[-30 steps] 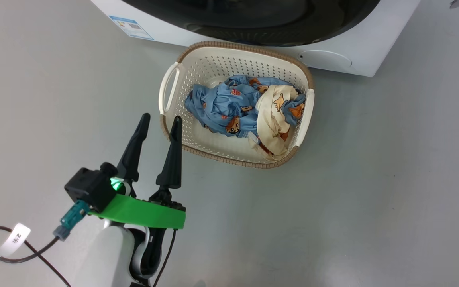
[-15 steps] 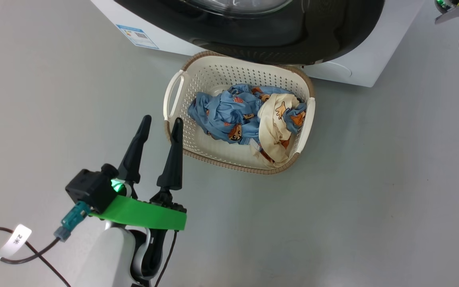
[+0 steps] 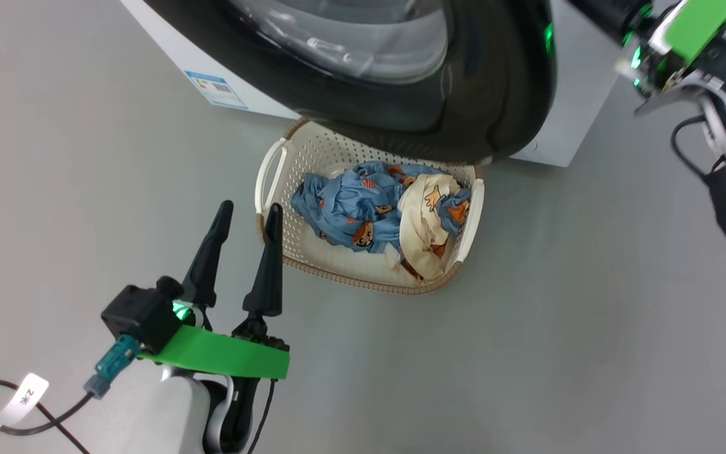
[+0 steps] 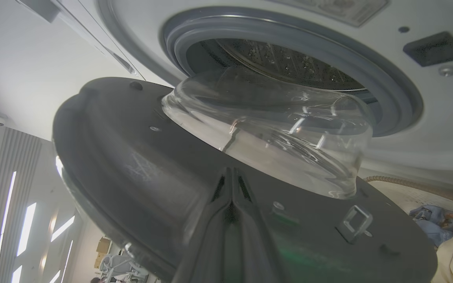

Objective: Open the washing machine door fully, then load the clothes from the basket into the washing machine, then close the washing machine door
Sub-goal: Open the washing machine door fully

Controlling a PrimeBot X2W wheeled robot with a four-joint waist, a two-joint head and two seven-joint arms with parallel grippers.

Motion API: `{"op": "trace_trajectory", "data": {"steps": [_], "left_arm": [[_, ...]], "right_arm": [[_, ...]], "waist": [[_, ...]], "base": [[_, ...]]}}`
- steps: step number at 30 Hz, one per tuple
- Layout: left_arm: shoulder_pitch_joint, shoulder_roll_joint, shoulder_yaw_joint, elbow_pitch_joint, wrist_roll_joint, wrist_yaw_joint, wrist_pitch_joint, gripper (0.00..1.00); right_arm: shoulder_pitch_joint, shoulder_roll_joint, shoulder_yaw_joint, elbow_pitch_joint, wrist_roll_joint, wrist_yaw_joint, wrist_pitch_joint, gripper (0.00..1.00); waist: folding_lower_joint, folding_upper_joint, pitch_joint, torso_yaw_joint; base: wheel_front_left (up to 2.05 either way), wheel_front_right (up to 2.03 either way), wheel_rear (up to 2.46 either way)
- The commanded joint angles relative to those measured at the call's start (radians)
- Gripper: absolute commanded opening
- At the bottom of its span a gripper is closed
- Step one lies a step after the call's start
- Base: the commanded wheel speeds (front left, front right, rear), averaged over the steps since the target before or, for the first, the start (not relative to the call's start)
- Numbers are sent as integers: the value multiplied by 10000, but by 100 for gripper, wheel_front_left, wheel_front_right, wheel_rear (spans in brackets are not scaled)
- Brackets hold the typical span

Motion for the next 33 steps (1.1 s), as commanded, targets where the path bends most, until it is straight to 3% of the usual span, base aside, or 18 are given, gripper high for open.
{"op": "trace_trajectory", "data": {"steps": [1,15,33], "left_arm": [[174,216,407,-329,205,53,-65,100],[818,216,722,-371,572,-18,-65,100],[1633,216,944,-440,879,-82,-65,100]], "right_arm": [[411,298,178,-295,110,58,141,0],[1489,553,270,-473,280,58,510,0],[2846,1440,536,-845,323,58,958,0]], "waist": [[0,0,-213,-79],[0,0,-1079,-76],[0,0,-1952,184]], "base": [[0,0,0],[0,0,0],[0,0,0]]}}
